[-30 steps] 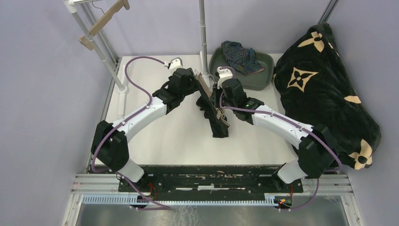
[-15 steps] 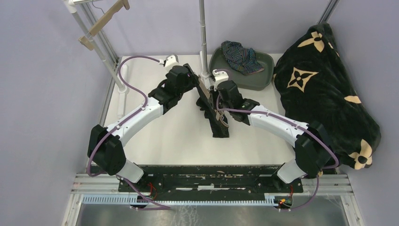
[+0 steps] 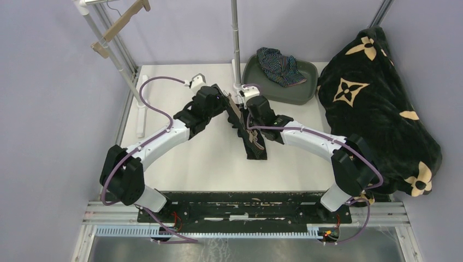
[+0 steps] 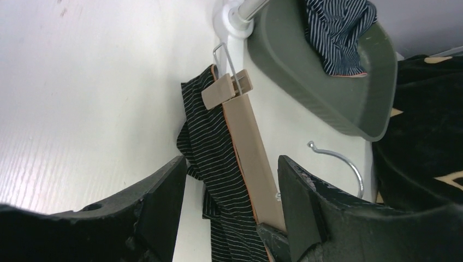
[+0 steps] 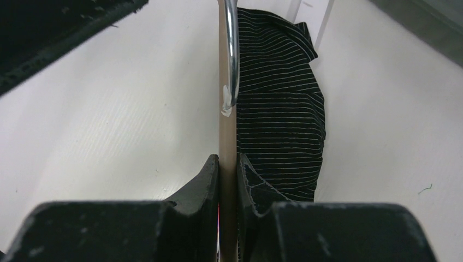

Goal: Clip the underwear to the hanger
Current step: Place the hanger at the clothesline.

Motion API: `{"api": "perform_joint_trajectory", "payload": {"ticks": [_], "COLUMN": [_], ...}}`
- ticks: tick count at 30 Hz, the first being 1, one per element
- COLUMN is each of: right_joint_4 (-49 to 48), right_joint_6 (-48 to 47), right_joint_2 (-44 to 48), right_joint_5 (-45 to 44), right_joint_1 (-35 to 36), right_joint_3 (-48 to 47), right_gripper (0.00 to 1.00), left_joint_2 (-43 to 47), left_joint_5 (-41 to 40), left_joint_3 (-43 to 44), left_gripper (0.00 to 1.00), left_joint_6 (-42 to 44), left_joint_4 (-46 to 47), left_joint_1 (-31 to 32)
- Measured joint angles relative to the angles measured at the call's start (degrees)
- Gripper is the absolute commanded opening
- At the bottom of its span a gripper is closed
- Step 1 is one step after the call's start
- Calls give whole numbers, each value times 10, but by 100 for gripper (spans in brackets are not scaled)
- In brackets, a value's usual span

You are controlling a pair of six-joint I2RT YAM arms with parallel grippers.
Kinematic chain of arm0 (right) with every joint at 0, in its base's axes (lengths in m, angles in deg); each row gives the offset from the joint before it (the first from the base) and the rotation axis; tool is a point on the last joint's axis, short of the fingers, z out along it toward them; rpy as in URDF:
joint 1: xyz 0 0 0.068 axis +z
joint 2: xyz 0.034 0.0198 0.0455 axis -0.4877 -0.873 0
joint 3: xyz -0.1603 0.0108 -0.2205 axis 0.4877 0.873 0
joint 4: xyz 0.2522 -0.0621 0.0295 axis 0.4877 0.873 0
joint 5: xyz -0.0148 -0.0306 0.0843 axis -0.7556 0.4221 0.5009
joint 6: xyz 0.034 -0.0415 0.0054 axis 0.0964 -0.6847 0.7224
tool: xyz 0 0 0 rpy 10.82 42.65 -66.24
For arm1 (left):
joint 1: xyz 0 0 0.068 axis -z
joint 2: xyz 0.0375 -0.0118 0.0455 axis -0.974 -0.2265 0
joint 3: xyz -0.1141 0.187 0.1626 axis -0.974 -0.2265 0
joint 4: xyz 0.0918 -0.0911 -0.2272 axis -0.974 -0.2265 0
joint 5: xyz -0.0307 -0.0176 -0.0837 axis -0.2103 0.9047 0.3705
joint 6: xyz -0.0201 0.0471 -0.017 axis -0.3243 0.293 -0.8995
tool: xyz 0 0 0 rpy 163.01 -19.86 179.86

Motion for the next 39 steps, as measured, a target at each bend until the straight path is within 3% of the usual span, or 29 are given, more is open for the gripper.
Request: {"api": "perform_joint_trajectory", "payload": {"ticks": [10, 18, 25, 39], "right_joint_4": [-38, -79, -118, -154], "right_joint_6": [-1, -8, -15, -23], "right_joint_2": [-9, -10, -10, -10], "right_joint_5": [2, 16, 24, 27], "right_joint_1": [3, 3, 3, 3], "right_joint_3": [35, 62, 83, 99], "right_gripper": [1, 1, 1, 1], "left_joint_2": [42, 59, 19, -7], "left_joint_5": [6, 40, 116, 213], "left_joint_3": [-87, -91, -92, -101], "left_gripper": [81, 82, 82, 82], "left_joint_6": [-80, -124, -173, -228], "left_joint_4": [78, 168, 220, 272], "left_joint_1": [0, 0, -8, -28]}}
